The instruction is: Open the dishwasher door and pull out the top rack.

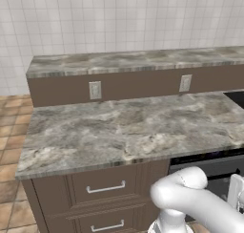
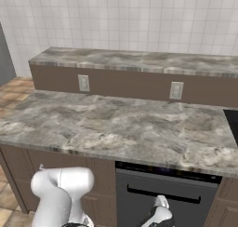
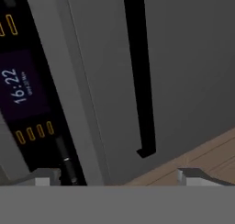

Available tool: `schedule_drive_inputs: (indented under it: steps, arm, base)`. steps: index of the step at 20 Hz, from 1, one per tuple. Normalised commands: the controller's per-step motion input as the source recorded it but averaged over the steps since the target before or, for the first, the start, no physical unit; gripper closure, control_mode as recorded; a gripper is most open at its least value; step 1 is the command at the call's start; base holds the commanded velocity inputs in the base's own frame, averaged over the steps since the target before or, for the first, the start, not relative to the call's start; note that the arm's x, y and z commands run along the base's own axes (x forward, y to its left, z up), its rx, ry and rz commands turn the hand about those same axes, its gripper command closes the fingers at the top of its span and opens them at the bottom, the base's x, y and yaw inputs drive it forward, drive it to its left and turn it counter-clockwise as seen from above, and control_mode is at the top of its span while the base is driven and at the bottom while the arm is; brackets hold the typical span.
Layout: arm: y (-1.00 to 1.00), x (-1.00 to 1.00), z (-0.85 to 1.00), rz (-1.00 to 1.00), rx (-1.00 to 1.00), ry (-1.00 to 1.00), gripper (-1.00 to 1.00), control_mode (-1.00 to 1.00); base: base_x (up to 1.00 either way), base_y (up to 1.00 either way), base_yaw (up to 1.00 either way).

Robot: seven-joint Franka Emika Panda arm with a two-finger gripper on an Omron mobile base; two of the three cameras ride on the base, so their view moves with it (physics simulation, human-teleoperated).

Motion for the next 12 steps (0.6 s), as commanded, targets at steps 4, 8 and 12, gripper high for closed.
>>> schedule_drive_inputs:
  steps: [4,8,12]
  arm:
    - [0.0,0.64,-0.63,-0.03,0.03,-0.07,-1.0,-1.0]
    - [-0.01,0.77,-0.58,-0.09,0.02,-0.06,-1.0,-1.0]
    - [-0.1,0.79,-0.23,-0.15,0.07,-0.01,-1.0,-1.0]
  base:
    - [0.0,0.0,0.0]
    - [0.0,0.0,0.0]
    - [0.0,0.0,0.0]
